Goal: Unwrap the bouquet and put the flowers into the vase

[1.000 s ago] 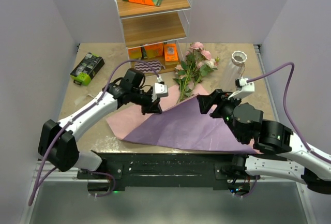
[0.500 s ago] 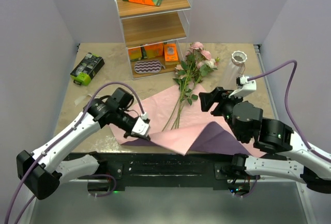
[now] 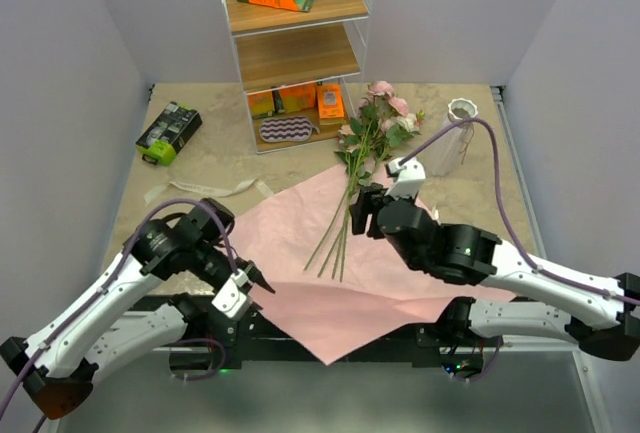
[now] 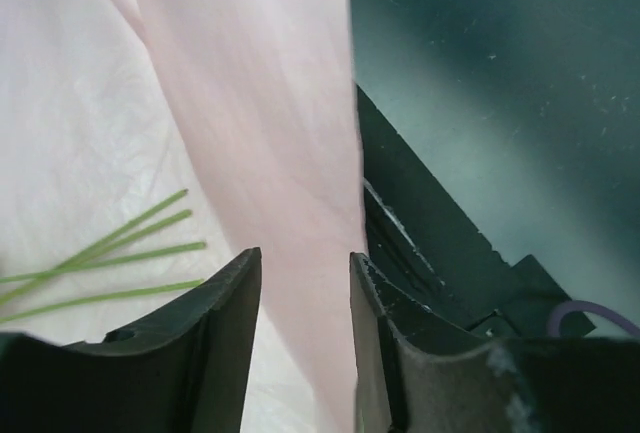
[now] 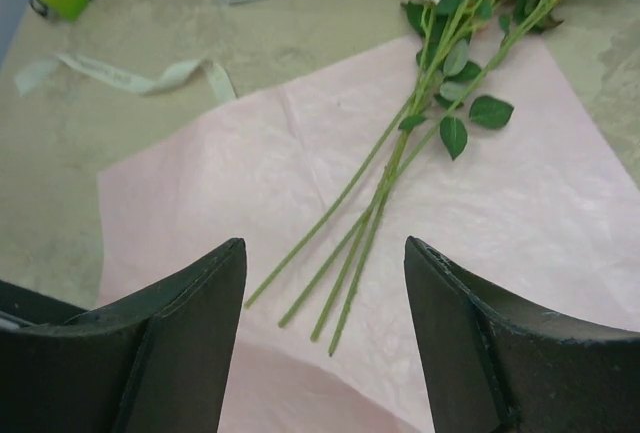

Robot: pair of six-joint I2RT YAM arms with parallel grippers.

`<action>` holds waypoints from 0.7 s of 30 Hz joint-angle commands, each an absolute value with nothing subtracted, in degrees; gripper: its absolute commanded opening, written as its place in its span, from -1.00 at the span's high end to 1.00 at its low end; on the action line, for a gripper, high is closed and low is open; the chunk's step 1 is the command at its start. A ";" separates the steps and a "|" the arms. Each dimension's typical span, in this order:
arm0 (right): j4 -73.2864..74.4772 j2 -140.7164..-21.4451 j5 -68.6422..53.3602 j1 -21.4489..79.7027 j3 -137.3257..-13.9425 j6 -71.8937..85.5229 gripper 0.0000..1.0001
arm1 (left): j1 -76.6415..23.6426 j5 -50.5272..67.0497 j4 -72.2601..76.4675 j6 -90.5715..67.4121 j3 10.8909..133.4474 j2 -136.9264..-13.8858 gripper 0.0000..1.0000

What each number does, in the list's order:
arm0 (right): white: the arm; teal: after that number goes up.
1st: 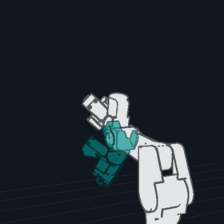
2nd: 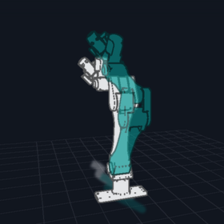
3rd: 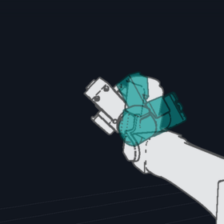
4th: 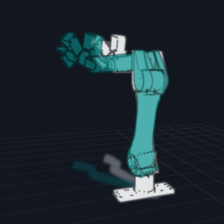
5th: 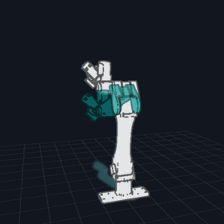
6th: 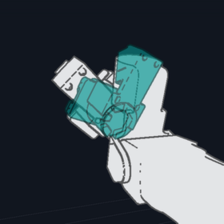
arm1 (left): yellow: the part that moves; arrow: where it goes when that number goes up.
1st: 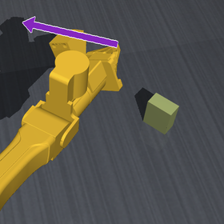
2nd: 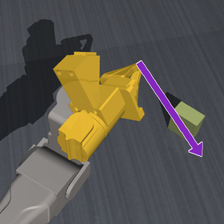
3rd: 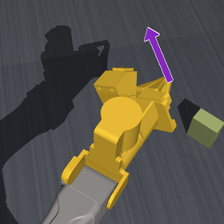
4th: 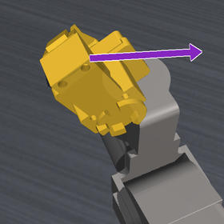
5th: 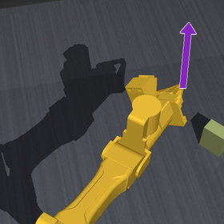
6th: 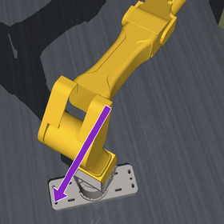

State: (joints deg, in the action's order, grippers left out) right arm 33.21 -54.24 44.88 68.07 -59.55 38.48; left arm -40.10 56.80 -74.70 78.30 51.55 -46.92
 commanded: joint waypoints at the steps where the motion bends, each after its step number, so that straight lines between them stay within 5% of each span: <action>1: 31.99 -56.34 38.86 68.99 -55.91 42.45 -0.33 | -40.34 57.31 -72.87 77.37 58.86 -43.86 0.04; 3: 31.12 -55.46 39.11 70.31 -53.36 44.02 -0.32 | -40.43 56.00 -66.49 71.05 60.72 -42.64 -0.18; 9: 33.57 -58.25 46.91 70.40 -56.06 45.78 -0.41 | -40.34 44.34 -45.72 38.46 62.75 -42.70 -0.36; 14: 37.88 -69.77 48.43 64.18 -65.81 46.23 -0.40 | -39.29 31.74 -44.21 30.15 65.92 -53.24 -0.45; 21: 31.82 -79.18 41.22 49.75 -68.29 49.39 -0.14 | -20.67 37.54 -42.01 27.85 63.81 -68.44 -0.64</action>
State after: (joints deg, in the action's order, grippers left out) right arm 34.35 -76.31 42.61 54.15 -65.67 46.09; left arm -26.92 38.17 -43.81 32.14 64.38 -63.31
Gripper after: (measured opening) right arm 0.579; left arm 0.794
